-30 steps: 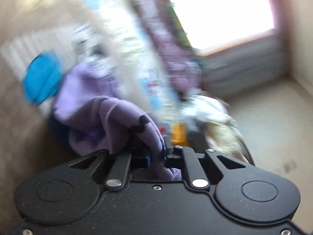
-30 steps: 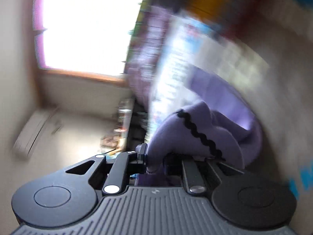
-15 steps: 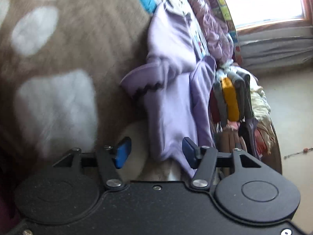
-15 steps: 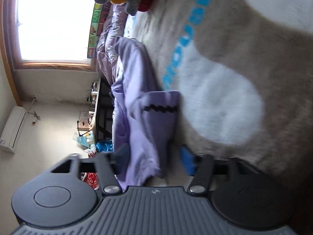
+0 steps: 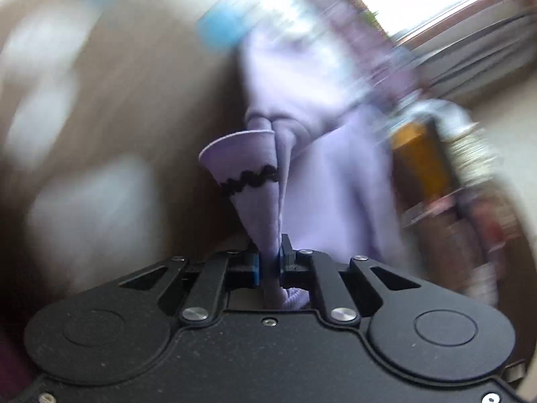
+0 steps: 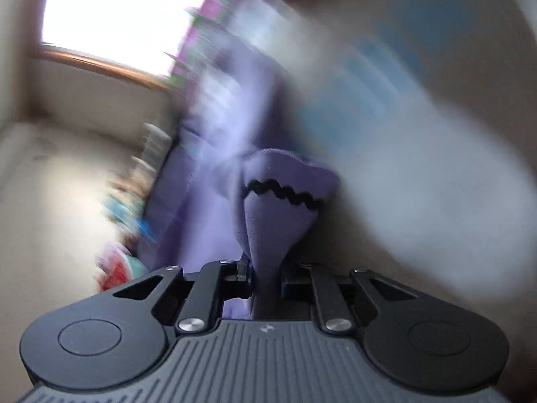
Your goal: Fold clothes
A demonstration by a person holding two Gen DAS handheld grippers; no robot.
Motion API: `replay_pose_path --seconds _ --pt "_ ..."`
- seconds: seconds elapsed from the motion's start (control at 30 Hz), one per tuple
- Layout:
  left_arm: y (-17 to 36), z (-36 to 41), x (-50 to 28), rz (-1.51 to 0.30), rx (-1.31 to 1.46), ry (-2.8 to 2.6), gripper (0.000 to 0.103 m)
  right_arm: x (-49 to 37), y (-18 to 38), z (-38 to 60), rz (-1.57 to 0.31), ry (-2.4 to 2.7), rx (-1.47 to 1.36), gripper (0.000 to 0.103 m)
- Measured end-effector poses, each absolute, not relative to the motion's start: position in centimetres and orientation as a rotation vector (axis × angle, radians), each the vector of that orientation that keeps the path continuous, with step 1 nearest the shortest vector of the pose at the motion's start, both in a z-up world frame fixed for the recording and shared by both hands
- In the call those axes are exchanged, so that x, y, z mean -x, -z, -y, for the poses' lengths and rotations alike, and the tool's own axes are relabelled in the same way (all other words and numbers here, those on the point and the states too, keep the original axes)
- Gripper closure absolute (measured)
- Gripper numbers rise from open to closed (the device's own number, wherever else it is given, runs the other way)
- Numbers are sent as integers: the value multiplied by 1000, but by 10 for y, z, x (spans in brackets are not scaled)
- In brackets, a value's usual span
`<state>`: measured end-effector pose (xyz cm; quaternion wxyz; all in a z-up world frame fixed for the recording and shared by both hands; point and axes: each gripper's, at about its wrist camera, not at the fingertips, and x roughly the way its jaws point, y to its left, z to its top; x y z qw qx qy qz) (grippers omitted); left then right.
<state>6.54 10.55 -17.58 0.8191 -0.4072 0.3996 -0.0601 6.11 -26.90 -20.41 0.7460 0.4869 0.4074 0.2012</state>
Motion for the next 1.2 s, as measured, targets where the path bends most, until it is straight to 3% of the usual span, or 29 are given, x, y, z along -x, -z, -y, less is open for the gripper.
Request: replay_pose_path --seconds 0.1,0.17,0.2,0.43,0.5,0.57,0.7,0.73,0.77,0.8,0.83,0.87,0.93,1.03,1.1,1.2 --pt "185 -120 -53 -829 985 147 89 -46 190 274 -811 -455 -1030 83" --pt "183 -122 -53 -837 986 152 89 -43 180 278 -775 -454 -1026 56" --pt "181 -121 -52 -837 977 151 89 -40 176 280 -760 -442 -1008 53" --pt "172 -114 -67 -814 917 107 87 -83 165 254 -812 -436 -801 52" --pt "171 -110 -72 -803 906 117 92 -94 162 242 -820 -457 -781 52" --pt "166 -108 -75 -780 910 151 94 -98 164 238 -844 -523 -792 70" --pt "165 -118 -70 -715 959 176 94 -78 197 276 -781 -684 -1222 73" --pt "173 -117 -72 -774 938 140 90 -80 207 282 -776 -702 -1304 66" --pt "181 -118 -72 -805 934 130 87 -82 217 284 -875 -624 -1278 79" --pt "184 -120 -68 -793 953 141 87 -79 216 286 -883 -618 -1230 77" --pt "182 -122 -65 -795 959 142 87 -71 205 287 -865 -622 -1172 66" --pt "180 -123 -63 -797 954 139 85 -63 194 289 -845 -625 -1114 46" --pt "178 -123 -59 -796 961 144 73 -45 174 292 -817 -604 -995 30" --pt "173 -117 -54 -781 963 141 64 -21 157 290 -807 -502 -832 35" --pt "170 -112 -57 -776 930 127 64 -5 157 289 -783 -466 -744 39" --pt "168 -105 -75 -762 896 85 74 1 171 270 -765 -423 -628 42"
